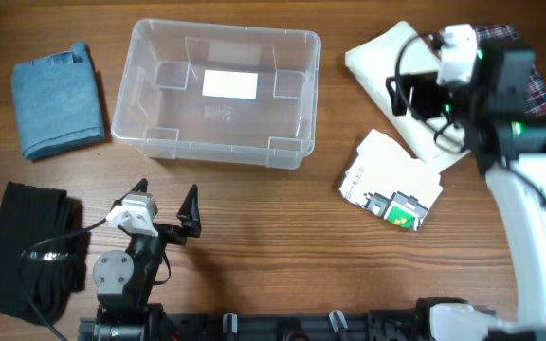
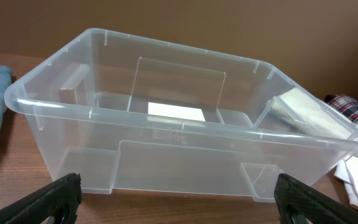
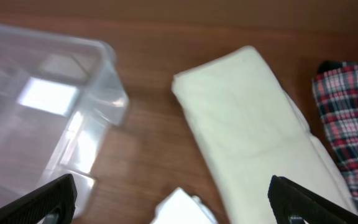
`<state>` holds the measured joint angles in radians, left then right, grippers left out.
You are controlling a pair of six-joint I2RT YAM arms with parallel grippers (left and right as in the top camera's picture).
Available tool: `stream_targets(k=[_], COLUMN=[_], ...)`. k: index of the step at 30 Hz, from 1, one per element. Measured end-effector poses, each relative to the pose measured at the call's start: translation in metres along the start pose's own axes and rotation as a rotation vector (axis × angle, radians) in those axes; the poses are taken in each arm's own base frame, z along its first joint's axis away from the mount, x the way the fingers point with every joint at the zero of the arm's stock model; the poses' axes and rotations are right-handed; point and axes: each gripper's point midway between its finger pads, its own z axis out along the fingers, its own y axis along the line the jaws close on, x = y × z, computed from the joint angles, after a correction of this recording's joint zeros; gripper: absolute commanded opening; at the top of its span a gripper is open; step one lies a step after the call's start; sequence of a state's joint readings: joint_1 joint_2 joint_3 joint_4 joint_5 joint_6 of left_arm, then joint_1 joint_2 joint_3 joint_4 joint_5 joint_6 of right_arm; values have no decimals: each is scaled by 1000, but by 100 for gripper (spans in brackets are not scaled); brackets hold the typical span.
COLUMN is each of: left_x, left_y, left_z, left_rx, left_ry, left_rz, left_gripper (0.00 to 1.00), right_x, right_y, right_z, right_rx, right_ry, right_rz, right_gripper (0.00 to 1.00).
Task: Pack container
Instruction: 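Reach the right gripper to the cream towel and grasp its near end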
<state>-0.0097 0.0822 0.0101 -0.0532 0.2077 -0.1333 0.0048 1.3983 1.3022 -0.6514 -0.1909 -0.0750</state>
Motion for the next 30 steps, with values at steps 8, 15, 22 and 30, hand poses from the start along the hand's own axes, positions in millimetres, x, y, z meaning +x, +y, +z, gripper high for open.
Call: stream_targets(k=[8, 15, 22, 30], left_x=[0, 0, 0, 0], left_y=[0, 0, 0, 0], left_z=[0, 0, 0, 0], left_rx=[0, 0, 0, 0], left_ry=[0, 0, 0, -1], left_rz=[0, 0, 0, 0], left_gripper=[100, 100, 100, 100], right_x=[-15, -14, 11, 25], right_y=[-16, -21, -25, -20], right_z=[14, 14, 32, 95], right_rx=[72, 101, 209, 288], right_ry=[-18, -9, 130, 189], right_rz=[-52, -165, -276, -307], right_gripper=[100, 91, 88, 87])
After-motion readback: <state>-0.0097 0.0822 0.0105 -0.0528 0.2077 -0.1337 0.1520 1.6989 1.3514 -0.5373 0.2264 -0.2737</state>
